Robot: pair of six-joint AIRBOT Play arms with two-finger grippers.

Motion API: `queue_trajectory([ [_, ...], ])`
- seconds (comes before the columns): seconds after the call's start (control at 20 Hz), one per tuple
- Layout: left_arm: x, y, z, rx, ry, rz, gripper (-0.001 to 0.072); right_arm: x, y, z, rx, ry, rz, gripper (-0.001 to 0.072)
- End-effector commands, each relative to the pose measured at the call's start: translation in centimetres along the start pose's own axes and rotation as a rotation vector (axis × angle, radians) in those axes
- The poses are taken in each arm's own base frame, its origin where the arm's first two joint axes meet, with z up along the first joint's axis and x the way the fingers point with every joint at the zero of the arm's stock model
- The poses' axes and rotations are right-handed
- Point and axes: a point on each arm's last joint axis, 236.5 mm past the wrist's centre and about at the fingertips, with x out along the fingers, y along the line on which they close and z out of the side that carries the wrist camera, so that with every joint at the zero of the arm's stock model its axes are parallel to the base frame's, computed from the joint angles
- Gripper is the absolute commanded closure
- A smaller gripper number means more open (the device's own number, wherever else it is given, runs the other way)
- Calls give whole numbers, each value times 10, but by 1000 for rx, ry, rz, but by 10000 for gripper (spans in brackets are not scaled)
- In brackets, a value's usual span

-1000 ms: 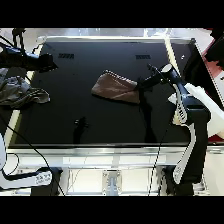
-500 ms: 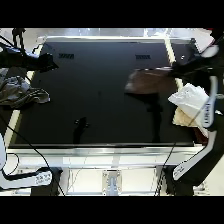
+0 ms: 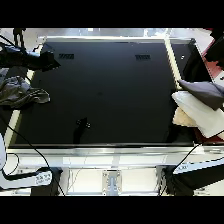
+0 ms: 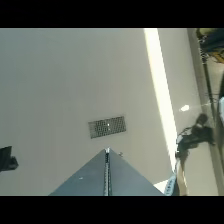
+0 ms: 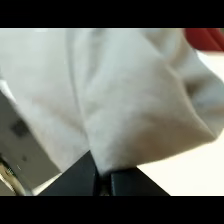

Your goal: Fold the shirts.

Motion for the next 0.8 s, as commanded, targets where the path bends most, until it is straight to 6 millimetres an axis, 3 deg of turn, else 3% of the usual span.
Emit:
queue_trajectory([
  [0.0,0,-3,1,-5,-3,-15,694,22,-23,-48,15,193,-63,693],
  [0.05,0,-4,1,-4,-3,-15,695,34,-20,-60,11,242,-61,627],
  [0.15,0,-4,1,-4,-3,-15,695,44,-17,-79,1,301,-60,266],
  [0.2,0,-3,1,-3,-3,-14,695,40,-16,-81,5,292,-59,217],
  [0.25,0,-3,1,-3,-3,-14,695,31,-14,-78,2,258,-60,218],
  [0.35,0,-3,1,-3,-3,-14,695,-5,-7,-59,-20,122,-59,219],
  [0.4,0,-3,1,0,-4,-14,694,-29,6,-43,-43,17,-27,219],
  [0.45,0,-3,1,0,-3,-15,694,-52,34,-28,-84,-91,64,219],
  [0.55,0,-3,1,0,-3,-15,695,-114,124,-7,-260,-339,353,220],
  [0.65,0,-3,1,0,-3,-15,695,-163,196,-7,-452,-526,531,221],
  [0.75,0,-3,1,0,-3,-15,694,-169,235,-12,-599,-606,534,221],
])
